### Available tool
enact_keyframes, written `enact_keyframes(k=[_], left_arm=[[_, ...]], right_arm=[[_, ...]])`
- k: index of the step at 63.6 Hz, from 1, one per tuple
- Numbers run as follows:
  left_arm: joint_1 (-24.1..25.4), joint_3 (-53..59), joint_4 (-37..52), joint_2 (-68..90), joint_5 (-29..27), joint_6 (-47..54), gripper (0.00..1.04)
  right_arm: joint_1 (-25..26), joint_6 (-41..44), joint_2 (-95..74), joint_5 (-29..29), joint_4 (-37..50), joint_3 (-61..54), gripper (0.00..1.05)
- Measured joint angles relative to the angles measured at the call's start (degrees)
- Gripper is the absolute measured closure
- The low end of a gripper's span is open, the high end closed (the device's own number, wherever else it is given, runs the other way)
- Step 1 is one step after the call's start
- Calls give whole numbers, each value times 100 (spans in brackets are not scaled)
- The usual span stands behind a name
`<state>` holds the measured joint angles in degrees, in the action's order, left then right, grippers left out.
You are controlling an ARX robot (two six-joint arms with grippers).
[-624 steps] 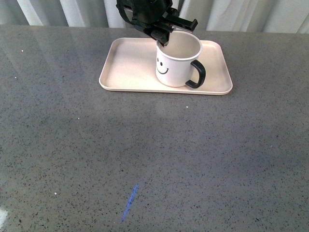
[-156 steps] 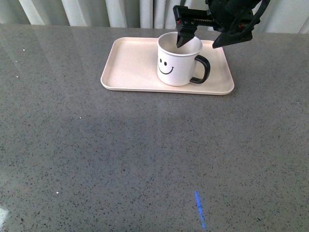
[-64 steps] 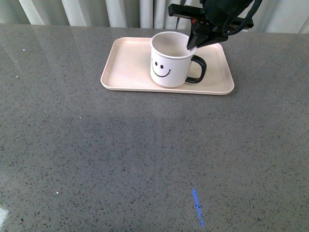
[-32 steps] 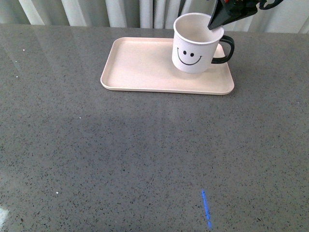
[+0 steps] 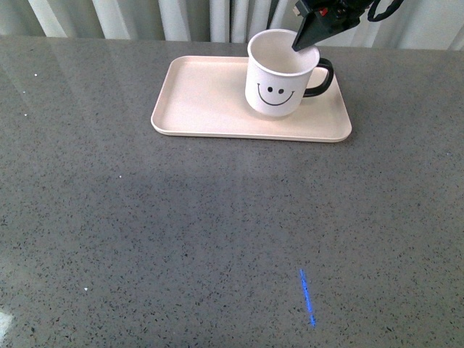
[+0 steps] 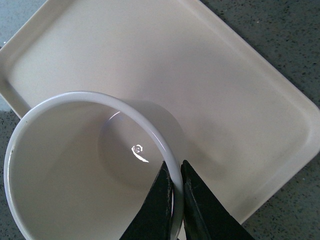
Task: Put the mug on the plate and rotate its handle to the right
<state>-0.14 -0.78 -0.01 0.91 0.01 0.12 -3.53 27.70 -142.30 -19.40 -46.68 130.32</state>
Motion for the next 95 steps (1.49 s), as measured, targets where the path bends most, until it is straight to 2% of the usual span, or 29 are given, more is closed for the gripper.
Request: enact_keyframes(k=[40,95], left_arm=[[0,0,0,0,0,0,9],[0,0,0,0,0,0,9]], right_arm=[[-85,236,-466,-101,-437,632,103],[-111,505,-481,116,-389,551,103]])
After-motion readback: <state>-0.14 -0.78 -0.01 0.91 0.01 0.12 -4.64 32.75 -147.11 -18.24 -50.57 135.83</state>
